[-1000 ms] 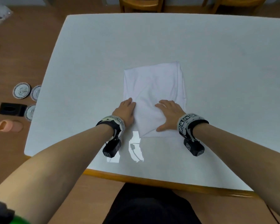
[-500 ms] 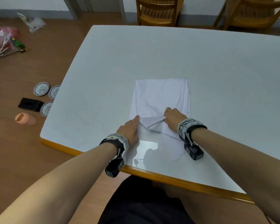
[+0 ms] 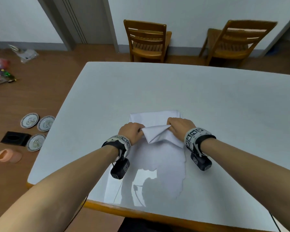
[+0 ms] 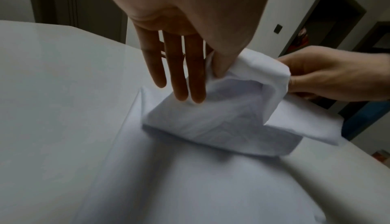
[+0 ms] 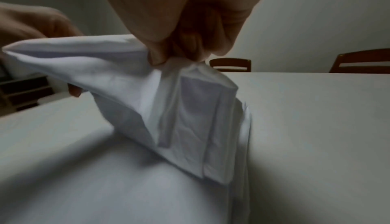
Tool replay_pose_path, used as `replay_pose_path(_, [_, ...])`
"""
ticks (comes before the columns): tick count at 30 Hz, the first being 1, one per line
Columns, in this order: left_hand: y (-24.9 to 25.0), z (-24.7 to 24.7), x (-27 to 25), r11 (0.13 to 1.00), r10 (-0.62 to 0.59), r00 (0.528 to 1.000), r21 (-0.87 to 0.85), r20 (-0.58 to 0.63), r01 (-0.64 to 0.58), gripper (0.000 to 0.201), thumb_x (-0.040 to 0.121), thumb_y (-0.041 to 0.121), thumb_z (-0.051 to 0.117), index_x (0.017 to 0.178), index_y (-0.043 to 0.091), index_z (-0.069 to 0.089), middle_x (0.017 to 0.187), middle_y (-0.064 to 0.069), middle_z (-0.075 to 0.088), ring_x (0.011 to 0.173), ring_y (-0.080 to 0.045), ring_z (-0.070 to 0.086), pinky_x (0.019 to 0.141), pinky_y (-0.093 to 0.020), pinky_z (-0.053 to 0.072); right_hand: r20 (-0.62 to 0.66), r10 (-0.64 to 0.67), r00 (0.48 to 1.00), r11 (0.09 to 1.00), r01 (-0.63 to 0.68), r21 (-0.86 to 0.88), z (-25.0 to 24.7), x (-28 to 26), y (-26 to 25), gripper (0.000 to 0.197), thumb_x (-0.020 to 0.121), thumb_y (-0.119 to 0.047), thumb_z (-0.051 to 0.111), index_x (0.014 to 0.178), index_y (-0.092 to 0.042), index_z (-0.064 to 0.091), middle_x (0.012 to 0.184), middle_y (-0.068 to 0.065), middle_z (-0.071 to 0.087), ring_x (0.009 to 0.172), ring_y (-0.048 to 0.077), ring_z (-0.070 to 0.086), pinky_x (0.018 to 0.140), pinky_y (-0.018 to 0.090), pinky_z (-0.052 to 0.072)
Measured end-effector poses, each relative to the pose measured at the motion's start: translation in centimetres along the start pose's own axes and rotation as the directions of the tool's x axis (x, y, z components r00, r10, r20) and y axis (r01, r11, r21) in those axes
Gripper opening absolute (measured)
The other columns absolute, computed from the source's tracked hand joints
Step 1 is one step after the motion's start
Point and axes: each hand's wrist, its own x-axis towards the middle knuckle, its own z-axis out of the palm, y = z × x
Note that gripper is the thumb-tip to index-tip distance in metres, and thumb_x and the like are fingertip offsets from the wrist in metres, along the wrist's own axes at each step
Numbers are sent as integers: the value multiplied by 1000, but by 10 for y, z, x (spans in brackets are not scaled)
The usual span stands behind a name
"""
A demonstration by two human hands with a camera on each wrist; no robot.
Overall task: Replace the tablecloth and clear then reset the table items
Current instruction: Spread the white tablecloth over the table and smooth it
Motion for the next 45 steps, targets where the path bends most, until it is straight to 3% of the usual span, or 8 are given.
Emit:
replay_pose_path(9, [1,-94,152,988,7,976,-147,-216,-40,21,89,21,48,87,27,68,76,3,64,79,-28,60,65,-32,47,-261,114,958,946,-24,325,-108,136,50,19,92,-6,42,96,-17,57,100,2,62,93,28,58,80,36,44])
replay_pose_path(12, [-12,-101,204,987,24,979,-152,-203,-55,34,94,22,46,126,24,58,126,-4,63,117,-29,56,93,-40,48,-306,96,947,928,26,371,-112,184,66,34,92,-11,49,125,-17,51,132,1,49,115,24,52,95,34,42])
replay_pose_path(15, [-27,-84,229,985,20,997,-170,-71,-32,70,94,19,51,155,21,18,160,-2,24,144,-22,26,114,-38,28,-288,119,950,916,6,400,-93,207,80,53,91,-17,53,142,-18,36,150,-3,30,130,20,40,105,32,36])
replay_pose_path(22, [-48,2,193,999,7,981,-50,194,2,34,91,16,51,124,12,58,134,-4,47,128,-29,44,101,-42,41,68,15,998,972,-30,231,0,189,95,52,96,-16,45,147,-26,36,160,-7,20,146,14,19,116,31,20])
replay_pose_path(26, [-50,30,152,1000,1,967,-8,255,1,45,91,20,50,135,16,51,156,-5,27,143,-24,25,108,-39,36,253,-58,966,998,50,39,31,176,91,60,100,-27,40,155,-31,16,164,-8,-4,150,13,0,119,34,14])
replay_pose_path(34, [-22,59,86,989,100,942,76,319,-131,49,91,22,49,140,15,45,160,-7,18,146,-23,18,109,-41,36,315,132,940,991,-133,-19,46,138,83,66,99,-32,35,156,-29,4,163,-6,-13,151,16,-3,117,41,27])
replay_pose_path(41, [4,80,51,970,81,932,188,352,-156,41,86,23,50,126,15,52,148,-5,32,137,-26,31,98,-43,43,280,306,910,950,-313,-20,54,60,94,54,94,-23,35,147,-12,29,160,5,15,135,25,37,100,37,41])
replay_pose_path(45, [34,95,31,957,100,937,224,334,-182,23,82,25,50,102,14,52,121,-4,44,120,-27,42,84,-38,42,263,362,894,931,-359,-63,64,2,103,33,91,-20,40,119,-9,51,126,10,49,112,27,51,78,33,42])
